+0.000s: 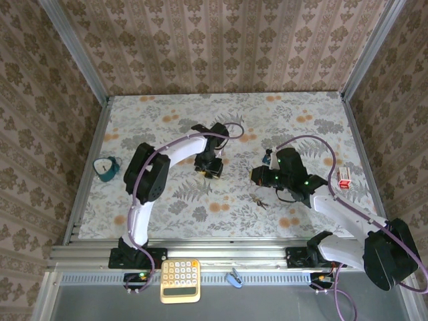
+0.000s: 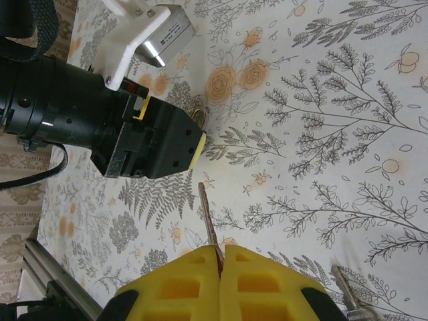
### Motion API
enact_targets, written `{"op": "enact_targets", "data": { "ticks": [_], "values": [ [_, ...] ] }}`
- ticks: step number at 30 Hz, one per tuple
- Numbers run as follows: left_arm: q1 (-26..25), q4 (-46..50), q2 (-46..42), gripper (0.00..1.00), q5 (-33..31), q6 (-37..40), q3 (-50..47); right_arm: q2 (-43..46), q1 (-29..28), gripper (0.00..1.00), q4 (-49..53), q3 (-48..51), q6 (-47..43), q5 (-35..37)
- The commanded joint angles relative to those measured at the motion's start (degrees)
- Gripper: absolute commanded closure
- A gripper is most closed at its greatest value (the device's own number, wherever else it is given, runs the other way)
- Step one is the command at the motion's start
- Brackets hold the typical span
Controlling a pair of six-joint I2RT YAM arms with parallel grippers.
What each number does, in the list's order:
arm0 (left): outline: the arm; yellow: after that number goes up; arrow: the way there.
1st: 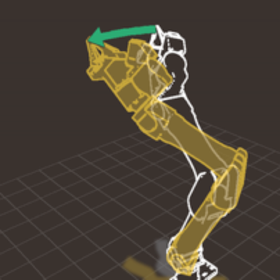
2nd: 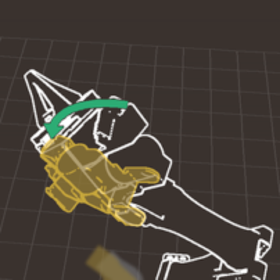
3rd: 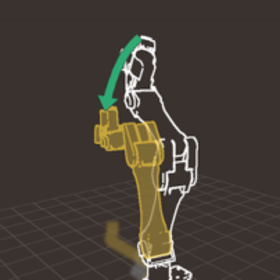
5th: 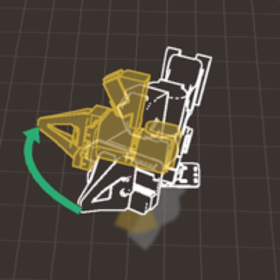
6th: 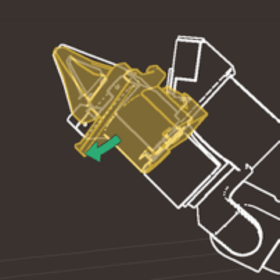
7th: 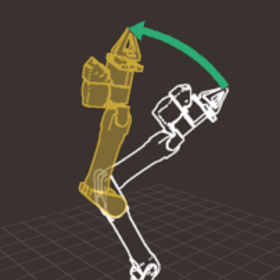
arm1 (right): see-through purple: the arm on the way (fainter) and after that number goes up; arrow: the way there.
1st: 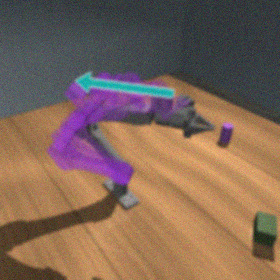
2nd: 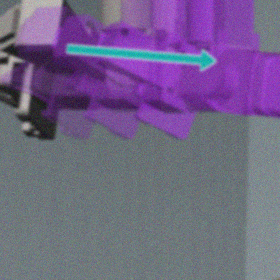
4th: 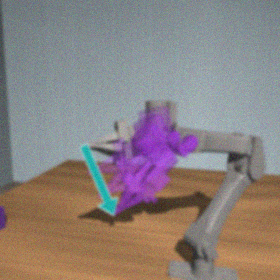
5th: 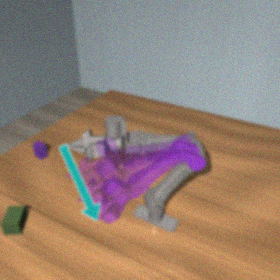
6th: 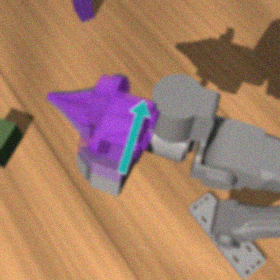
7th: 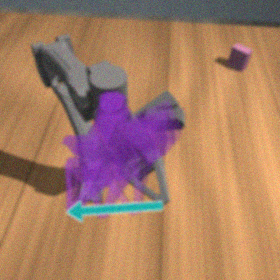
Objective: Unlock with the key
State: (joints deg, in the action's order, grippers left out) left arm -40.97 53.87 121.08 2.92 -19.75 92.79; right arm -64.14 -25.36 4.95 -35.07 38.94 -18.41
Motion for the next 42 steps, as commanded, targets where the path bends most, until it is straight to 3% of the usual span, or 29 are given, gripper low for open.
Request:
{"op": "enact_targets", "data": {
  "ticks": [1, 16, 29, 42],
  "values": [
    [-0.53, 2.66, 2.55, 0.5, -1.91, -1.25, 1.57, 0.42, 0.49, 1.0, -1.01, 0.08, -0.4, 0.13],
    [-1.72, 3.14, 4.9, 0.55, -3.7, -2.76, 2.16, 0.5, 0.83, 1.0, -2.52, 1.56, 0.17, 0.03],
    [-3.86, 4.49, 4.95, 0.53, -6.66, -4.66, 0.27, -0.21, 0.86, 1.0, -4.51, 2.68, 1.31, -0.13],
    [-4.13, 2.85, 3.19, 0.69, -3.78, -5.34, -2.95, -0.55, 0.91, 1.0, -5.71, 3.34, 2.02, -0.39]
  ]
}}
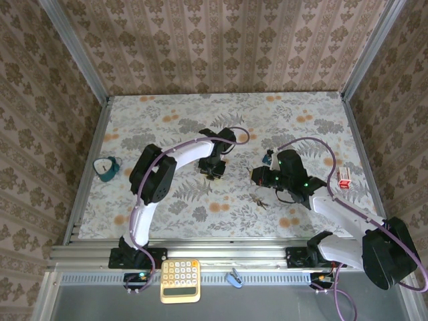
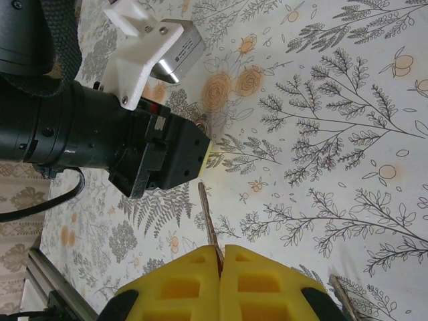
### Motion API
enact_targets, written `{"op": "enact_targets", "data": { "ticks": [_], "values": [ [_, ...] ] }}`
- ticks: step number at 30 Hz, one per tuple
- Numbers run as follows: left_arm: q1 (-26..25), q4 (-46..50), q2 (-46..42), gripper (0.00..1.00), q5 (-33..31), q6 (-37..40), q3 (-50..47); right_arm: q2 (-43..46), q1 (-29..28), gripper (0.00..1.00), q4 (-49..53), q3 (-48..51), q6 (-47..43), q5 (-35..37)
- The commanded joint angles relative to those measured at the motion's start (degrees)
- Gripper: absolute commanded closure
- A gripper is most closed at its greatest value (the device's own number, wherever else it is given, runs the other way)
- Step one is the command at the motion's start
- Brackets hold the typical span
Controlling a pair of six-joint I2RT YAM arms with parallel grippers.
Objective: Unlock with the key
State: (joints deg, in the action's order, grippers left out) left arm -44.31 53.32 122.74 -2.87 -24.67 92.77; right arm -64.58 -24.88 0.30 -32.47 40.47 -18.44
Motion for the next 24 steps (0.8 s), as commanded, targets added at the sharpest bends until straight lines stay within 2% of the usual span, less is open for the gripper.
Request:
{"op": "enact_targets", "data": {
  "ticks": [1, 7, 15, 24],
  "values": [
    [-0.83, 3.29, 1.39, 0.7, 2.0, -0.59, -3.08, -0.07, 0.43, 1.0, -1.08, 0.82, 0.49, -0.37],
    [-0.07, 1.36, -1.4, 0.73, 1.82, -2.28, -5.9, -0.61, 0.36, 1.0, -2.63, 1.52, 1.01, -0.84],
    [3.55, -4.59, -11.64, 0.73, 2.67, -8.4, -14.35, -1.93, 0.11, 1.0, -7.41, 2.59, 1.65, -1.13],
    [8.47, -13.18, -22.45, 0.73, 7.26, -18.22, -23.7, -7.13, -4.88, 1.0, -14.56, 1.55, 1.39, 1.94]
  ]
}}
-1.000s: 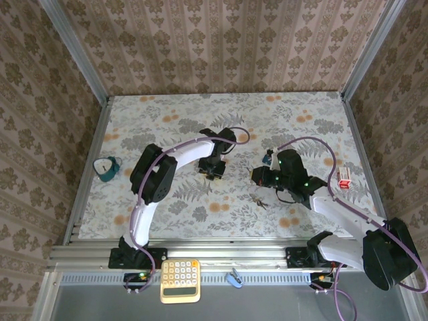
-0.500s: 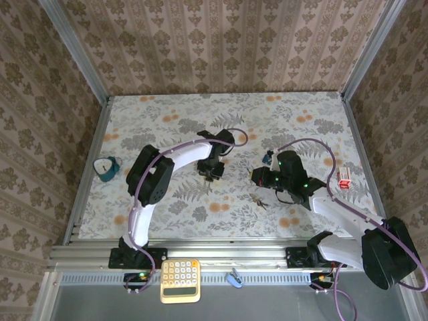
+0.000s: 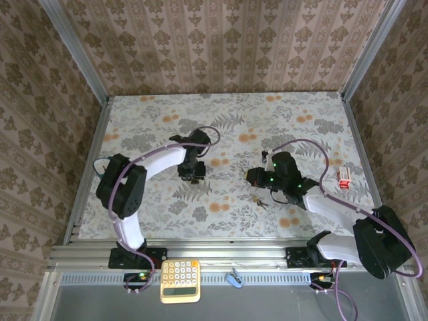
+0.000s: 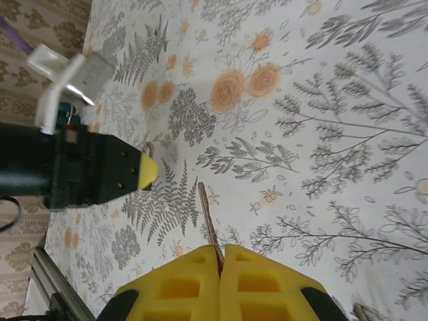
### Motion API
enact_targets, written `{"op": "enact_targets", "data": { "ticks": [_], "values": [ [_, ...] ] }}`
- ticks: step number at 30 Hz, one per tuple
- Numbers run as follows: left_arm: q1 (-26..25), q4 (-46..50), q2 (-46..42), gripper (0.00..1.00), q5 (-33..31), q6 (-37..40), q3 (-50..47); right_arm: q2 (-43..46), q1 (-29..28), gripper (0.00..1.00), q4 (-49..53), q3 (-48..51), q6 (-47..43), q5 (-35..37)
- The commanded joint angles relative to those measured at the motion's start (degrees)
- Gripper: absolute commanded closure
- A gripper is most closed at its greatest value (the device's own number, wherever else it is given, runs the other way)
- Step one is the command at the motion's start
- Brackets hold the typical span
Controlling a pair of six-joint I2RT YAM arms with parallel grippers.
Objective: Unlock with the key
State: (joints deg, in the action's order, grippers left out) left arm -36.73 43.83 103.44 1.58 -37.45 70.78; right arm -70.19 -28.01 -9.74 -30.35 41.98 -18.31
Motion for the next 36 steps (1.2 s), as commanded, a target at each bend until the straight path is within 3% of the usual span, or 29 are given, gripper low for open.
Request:
{"op": "enact_targets", "data": {
  "ticks": [1, 18, 36],
  "values": [
    [1.35, -4.51, -4.25, 0.73, 3.39, -6.86, -2.51, -2.38, -3.02, 1.0, -5.43, -0.88, -0.4, 2.69],
    [6.01, -14.12, -16.06, 0.73, 9.52, -24.03, -9.61, -16.37, -12.48, 1.0, -18.49, -6.42, -1.19, 6.07],
    [6.76, -11.37, -13.51, 0.74, 10.71, -24.69, -4.92, -12.03, -12.91, 1.0, -15.9, -7.71, -1.45, 11.61]
  ]
}}
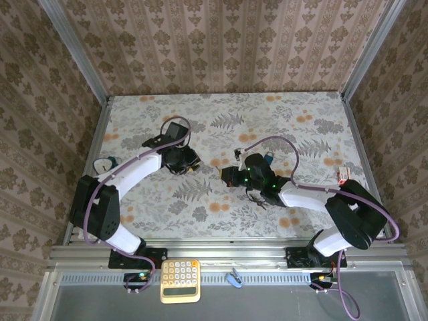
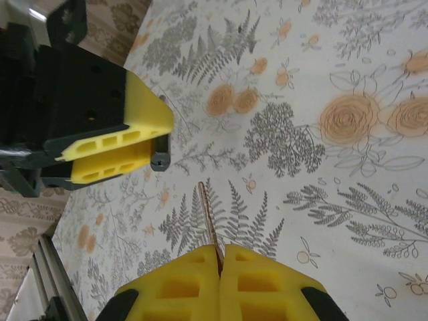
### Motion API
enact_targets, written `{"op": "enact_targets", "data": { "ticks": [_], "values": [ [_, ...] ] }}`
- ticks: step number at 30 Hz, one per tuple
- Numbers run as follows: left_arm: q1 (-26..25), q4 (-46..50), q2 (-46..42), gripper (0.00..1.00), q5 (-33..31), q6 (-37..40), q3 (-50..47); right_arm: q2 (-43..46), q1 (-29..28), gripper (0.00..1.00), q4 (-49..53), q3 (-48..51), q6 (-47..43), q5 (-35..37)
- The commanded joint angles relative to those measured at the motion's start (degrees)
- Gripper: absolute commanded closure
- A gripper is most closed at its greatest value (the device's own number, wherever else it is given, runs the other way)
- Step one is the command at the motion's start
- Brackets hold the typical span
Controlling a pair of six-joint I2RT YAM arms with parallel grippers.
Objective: Unlock with the key
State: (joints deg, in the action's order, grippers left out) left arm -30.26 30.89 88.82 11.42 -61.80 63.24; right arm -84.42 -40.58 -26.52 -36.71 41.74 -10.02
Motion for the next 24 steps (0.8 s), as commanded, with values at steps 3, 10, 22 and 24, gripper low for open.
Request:
{"op": "enact_targets", "data": {
  "ticks": [3, 10, 22, 24],
  "values": [
    [0.21, 2.82, 1.69, 0.75, 0.8, -0.6, 3.89, 3.0, -0.38, 1.0, 1.38, -1.3, -0.98, 3.75],
    [-0.66, 4.77, 1.2, 0.74, 0.31, -0.96, 5.94, 3.51, -0.47, 1.0, 1.56, -1.0, -0.09, 4.37],
    [-2.77, 10.97, 1.78, 0.74, -1.7, 0.01, 10.91, 2.35, -3.2, 1.0, 1.98, -0.55, 0.74, 7.52],
    [-3.0, 10.84, 1.96, 0.74, -2.3, -0.08, 10.85, 1.51, -4.28, 1.0, 1.87, -0.81, 1.33, 8.58]
  ]
}}
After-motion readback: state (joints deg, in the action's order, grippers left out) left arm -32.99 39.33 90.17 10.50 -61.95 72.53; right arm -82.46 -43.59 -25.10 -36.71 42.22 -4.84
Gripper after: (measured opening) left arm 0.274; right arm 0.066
